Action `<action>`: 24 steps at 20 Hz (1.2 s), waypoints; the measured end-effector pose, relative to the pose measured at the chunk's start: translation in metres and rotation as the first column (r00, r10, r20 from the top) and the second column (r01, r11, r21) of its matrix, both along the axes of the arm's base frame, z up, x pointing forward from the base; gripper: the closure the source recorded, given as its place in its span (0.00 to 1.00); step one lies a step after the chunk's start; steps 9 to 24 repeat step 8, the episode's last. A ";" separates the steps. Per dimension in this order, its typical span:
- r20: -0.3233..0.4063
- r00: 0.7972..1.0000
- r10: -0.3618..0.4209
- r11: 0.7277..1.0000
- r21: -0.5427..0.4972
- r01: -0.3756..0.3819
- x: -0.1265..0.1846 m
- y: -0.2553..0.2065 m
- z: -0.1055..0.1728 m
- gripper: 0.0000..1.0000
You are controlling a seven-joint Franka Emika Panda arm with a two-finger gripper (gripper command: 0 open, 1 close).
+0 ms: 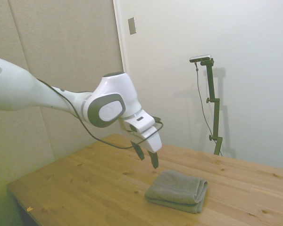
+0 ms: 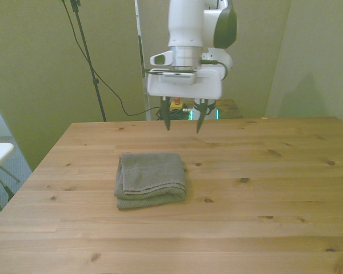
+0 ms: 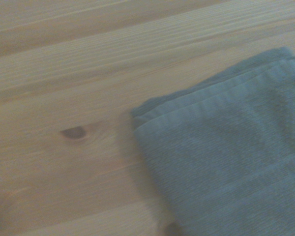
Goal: Fold the towel
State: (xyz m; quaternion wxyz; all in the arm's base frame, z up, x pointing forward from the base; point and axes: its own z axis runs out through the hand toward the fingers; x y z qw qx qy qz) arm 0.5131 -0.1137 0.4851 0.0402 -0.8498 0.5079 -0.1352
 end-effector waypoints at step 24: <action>-0.027 1.000 -0.008 1.000 0.027 0.008 -0.005 0.084 -0.016 0.00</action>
